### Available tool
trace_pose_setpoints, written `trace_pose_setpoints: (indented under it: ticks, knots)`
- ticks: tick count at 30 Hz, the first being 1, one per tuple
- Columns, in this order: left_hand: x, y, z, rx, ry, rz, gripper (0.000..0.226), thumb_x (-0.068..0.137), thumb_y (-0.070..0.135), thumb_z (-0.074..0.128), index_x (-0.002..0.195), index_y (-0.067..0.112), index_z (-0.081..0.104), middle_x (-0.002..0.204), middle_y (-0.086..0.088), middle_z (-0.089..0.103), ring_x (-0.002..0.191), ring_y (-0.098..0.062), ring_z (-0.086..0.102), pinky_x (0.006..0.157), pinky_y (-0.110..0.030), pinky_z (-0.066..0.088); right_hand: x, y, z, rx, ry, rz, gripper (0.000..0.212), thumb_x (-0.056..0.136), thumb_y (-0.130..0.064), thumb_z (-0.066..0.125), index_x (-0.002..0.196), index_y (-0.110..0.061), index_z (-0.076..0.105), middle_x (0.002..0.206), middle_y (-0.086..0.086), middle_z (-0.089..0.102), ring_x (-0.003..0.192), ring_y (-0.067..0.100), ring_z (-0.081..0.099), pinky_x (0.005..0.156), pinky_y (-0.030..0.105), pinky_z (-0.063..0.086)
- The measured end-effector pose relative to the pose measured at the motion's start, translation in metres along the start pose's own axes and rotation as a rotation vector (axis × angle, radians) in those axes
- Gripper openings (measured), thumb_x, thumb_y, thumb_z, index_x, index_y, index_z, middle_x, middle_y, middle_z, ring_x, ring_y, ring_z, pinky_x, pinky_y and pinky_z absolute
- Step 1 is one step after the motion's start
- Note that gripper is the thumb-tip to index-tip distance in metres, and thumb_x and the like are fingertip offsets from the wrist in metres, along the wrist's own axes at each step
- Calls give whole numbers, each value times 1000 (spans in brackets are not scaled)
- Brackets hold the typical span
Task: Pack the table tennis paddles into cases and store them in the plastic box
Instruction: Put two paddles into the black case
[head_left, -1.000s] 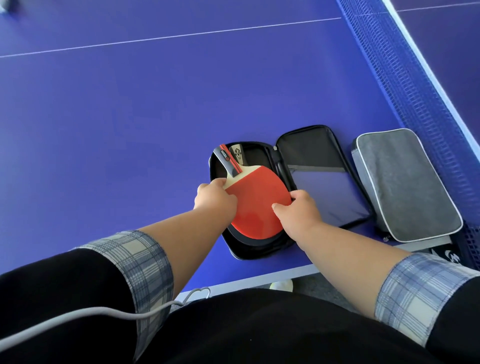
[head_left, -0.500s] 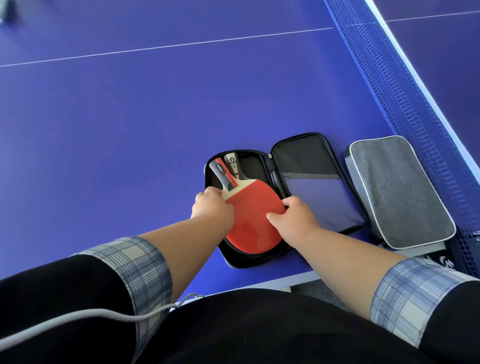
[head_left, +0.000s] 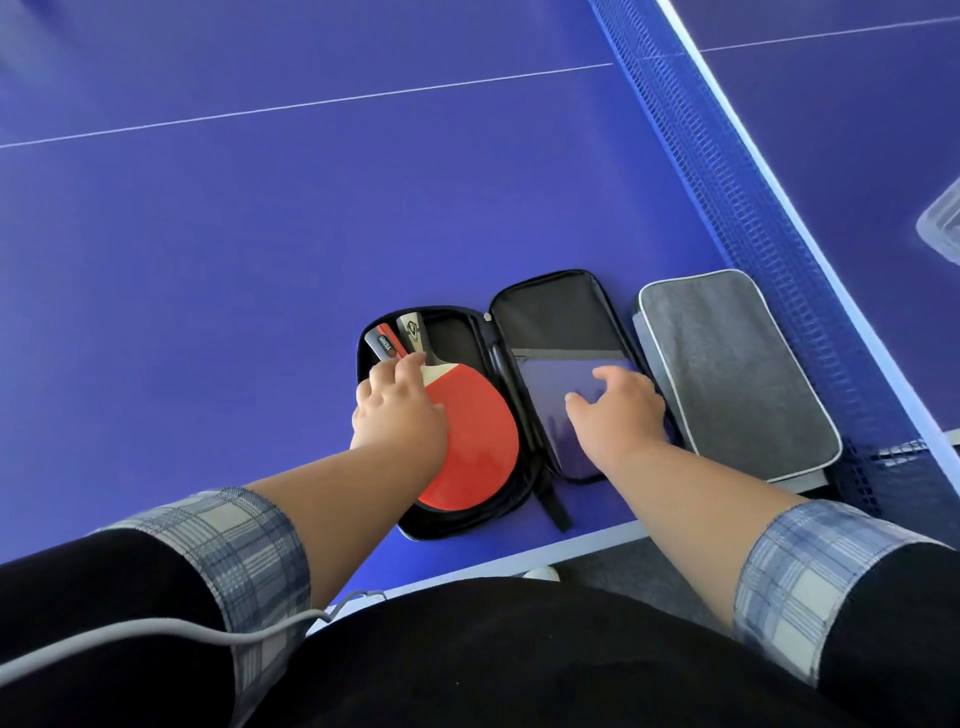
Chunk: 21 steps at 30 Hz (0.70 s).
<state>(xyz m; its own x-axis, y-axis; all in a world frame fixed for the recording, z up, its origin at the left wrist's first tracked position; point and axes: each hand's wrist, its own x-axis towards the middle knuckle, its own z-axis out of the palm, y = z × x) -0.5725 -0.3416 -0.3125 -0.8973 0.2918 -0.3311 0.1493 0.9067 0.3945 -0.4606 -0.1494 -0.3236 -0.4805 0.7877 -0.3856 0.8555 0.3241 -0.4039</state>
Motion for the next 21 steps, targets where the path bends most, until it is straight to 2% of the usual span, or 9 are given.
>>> trace_pose_setpoints:
  ticks: [4, 6, 10, 13, 16, 19, 21]
  knots:
    - [-10, 45, 23, 102, -137, 350, 52, 94, 26, 53, 144, 30, 40, 146, -2, 41, 135, -28, 35, 111, -43, 32, 4, 33, -23, -6, -5, -3, 58, 89, -31, 65, 143, -15, 49, 146, 8, 48, 135, 32, 42, 108, 42, 37]
    - [-15, 67, 38, 179, -244, 499, 48, 95, 26, 53, 142, 31, 45, 144, -2, 45, 134, -29, 39, 108, -43, 35, -2, 39, -21, 18, -56, -34, 64, 88, -32, 67, 146, -15, 44, 147, 9, 44, 137, 31, 40, 111, 42, 36]
    - [-36, 96, 67, 449, -413, 724, 42, 94, 33, 56, 135, 28, 51, 132, -2, 54, 124, -28, 49, 96, -42, 44, -8, 52, -18, 80, -152, 48, 77, 86, -33, 69, 153, -16, 33, 156, 10, 33, 143, 29, 34, 114, 46, 35]
    - [-45, 98, 82, 642, -479, 714, 50, 90, 46, 62, 134, 25, 51, 128, -2, 55, 120, -28, 49, 95, -42, 44, -6, 59, -22, 140, -152, 25, 74, 88, -27, 65, 153, -13, 32, 155, 10, 36, 143, 29, 35, 116, 42, 32]
    - [-45, 95, 87, 733, -446, 660, 57, 87, 55, 63, 134, 25, 49, 127, -1, 56, 119, -27, 49, 94, -41, 43, -4, 64, -28, 101, -185, 47, 74, 88, -33, 63, 153, -16, 32, 153, 7, 42, 138, 32, 40, 111, 44, 38]
    - [-48, 93, 91, 756, -419, 600, 61, 86, 56, 65, 135, 24, 46, 128, -2, 57, 120, -28, 49, 93, -42, 43, -3, 65, -30, 16, -238, 77, 73, 87, -34, 60, 151, -16, 32, 149, 9, 45, 133, 35, 42, 104, 46, 43]
    - [-52, 92, 94, 744, -429, 562, 57, 90, 49, 64, 137, 26, 43, 129, -2, 56, 120, -29, 49, 93, -43, 43, -1, 64, -29, 16, -250, 115, 63, 85, -32, 59, 143, -14, 41, 141, 11, 50, 124, 37, 48, 98, 45, 48]
